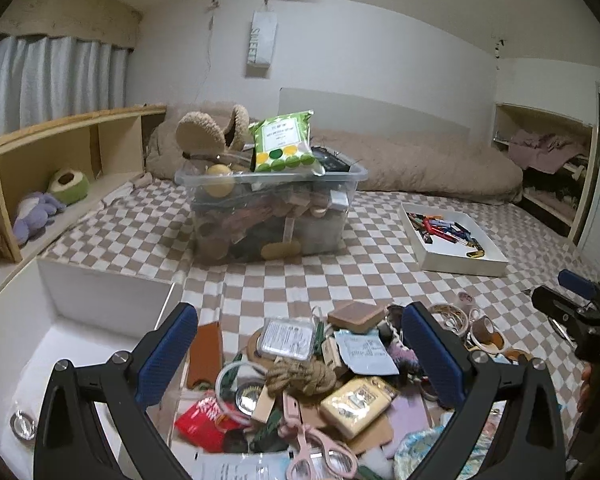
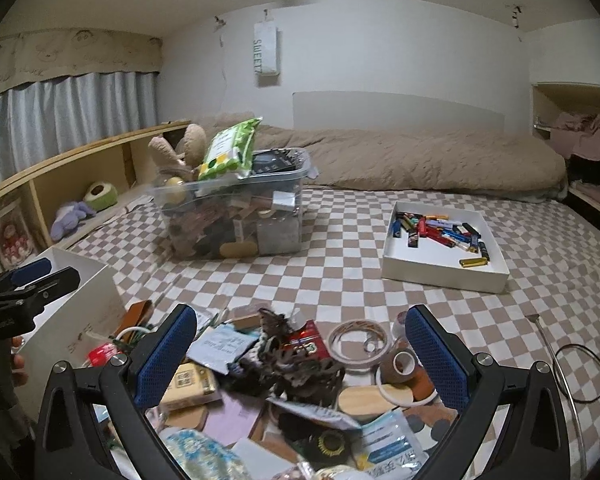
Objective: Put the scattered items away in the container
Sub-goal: 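Move both grippers back over the scattered items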
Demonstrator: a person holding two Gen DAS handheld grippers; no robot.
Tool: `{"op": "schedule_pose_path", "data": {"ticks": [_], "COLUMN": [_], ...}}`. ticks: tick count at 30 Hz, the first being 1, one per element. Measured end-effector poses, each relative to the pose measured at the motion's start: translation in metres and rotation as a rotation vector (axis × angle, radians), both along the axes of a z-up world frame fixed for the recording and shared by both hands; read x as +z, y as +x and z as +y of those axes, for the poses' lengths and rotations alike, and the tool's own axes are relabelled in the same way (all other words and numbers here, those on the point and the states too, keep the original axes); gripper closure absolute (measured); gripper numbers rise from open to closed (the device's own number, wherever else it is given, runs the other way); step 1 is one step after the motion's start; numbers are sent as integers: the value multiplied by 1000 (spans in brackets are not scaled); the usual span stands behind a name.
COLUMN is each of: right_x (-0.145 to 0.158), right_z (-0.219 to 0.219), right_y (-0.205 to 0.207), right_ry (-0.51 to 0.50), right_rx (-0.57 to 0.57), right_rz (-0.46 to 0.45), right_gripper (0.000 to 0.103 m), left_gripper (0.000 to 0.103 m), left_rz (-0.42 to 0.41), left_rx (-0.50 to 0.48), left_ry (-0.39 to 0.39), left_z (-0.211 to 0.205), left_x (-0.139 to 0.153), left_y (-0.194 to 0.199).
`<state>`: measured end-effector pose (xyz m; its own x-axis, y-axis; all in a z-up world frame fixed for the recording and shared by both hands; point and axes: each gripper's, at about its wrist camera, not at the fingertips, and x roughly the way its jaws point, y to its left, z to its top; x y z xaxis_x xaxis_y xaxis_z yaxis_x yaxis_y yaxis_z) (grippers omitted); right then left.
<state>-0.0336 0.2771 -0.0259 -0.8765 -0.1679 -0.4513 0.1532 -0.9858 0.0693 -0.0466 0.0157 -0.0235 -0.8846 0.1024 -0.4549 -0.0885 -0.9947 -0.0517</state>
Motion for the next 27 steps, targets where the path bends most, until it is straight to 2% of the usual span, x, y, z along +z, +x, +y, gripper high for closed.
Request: {"op": "schedule_pose_path", "data": {"ticks": [5, 11, 19, 22, 27], "right_x": [-14, -26, -40, -46, -64], "right_z": [14, 35, 42, 44, 49], "right_y": [-10, -20, -13, -15, -19], "right_ry": [-25, -47, -1, -20, -74], "right_rx": [-46, -183, -196, -167, -187], "right_rz": [5, -8, 54, 6, -102], "right_gripper": [0, 0, 0, 0, 0], "left_gripper": [0, 0, 0, 0, 0], "left_rz": [-9, -32, -115, -139, -198], "left_rx": [-17, -33, -59, -69, -103], "left_ry": [11, -9, -4, -25, -56], "left_z": [7, 15, 18, 21, 31], "left_x": [-10, -28, -58, -67, -85], "left_y": [-16, -29, -42, -43, -41]}}
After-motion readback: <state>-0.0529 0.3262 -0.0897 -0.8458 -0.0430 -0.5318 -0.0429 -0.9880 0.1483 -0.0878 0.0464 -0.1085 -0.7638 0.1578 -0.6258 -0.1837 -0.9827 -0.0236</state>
